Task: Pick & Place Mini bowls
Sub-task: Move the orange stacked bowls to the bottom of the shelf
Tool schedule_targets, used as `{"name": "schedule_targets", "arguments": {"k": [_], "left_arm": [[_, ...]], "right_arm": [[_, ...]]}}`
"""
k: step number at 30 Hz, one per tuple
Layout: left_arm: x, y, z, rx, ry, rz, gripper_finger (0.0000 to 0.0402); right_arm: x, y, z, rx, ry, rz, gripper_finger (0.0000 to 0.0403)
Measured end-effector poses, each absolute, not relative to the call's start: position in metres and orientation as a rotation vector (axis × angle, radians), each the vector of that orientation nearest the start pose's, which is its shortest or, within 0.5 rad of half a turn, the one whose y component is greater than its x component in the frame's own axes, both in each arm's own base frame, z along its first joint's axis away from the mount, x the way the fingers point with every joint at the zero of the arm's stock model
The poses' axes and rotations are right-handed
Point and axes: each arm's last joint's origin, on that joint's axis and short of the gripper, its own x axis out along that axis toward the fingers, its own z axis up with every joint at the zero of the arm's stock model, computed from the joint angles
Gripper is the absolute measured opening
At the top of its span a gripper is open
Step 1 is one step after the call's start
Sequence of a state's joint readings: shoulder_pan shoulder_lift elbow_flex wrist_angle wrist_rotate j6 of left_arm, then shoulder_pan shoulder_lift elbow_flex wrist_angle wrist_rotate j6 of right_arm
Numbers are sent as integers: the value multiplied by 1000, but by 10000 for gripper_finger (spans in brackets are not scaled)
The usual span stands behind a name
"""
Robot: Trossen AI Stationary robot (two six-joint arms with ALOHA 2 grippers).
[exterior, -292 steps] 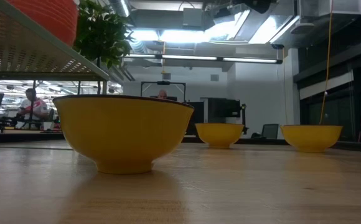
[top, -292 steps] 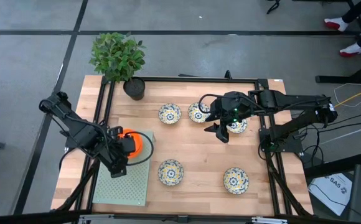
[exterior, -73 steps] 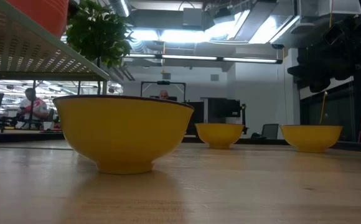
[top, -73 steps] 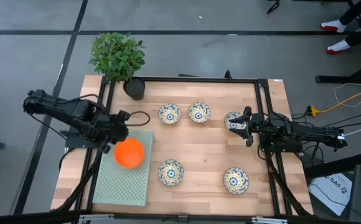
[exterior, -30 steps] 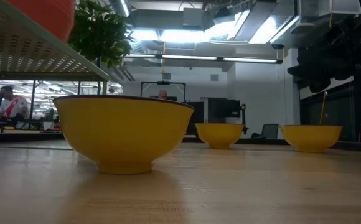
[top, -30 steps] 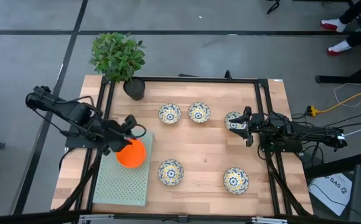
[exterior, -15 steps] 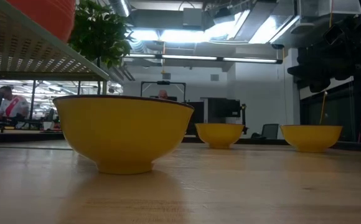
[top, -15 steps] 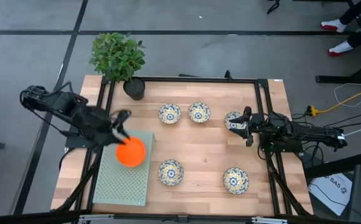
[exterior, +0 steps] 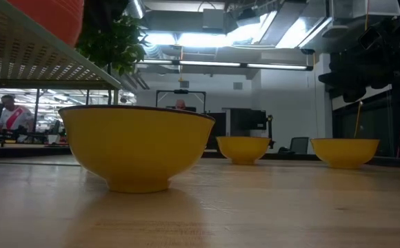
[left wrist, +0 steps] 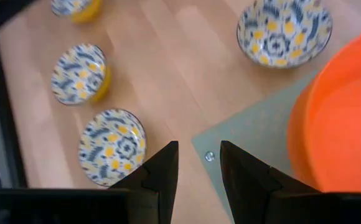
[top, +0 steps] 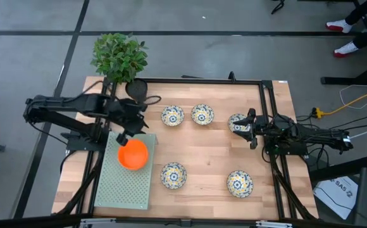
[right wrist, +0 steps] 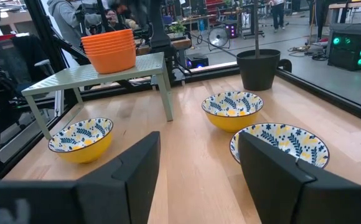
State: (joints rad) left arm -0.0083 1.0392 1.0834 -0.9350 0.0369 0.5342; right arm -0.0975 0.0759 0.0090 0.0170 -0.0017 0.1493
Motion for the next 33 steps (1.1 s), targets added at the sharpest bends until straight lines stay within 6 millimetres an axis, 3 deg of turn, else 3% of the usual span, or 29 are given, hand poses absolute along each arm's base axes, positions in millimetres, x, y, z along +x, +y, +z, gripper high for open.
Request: {"name": "schedule_targets", "arguments": {"k": [4, 9, 20, 28, 33], "left_arm": [[191, -2, 301, 488, 878, -288, 113], [189, -8, 286, 463, 892, -366, 113], [174, -34, 295, 524, 789, -541, 113], [150, -48, 303, 487, 712, -754, 113], [137, -42, 311, 510, 696, -612, 113]], "right_arm": [[101, -10, 162, 152, 43, -100, 215], [101, -10, 162, 152, 43, -99, 215], [101, -10, 162, 152, 43, -99, 215], [101, -10, 162, 152, 43, -99, 215], [101, -10, 162, 152, 43, -99, 215]]}}
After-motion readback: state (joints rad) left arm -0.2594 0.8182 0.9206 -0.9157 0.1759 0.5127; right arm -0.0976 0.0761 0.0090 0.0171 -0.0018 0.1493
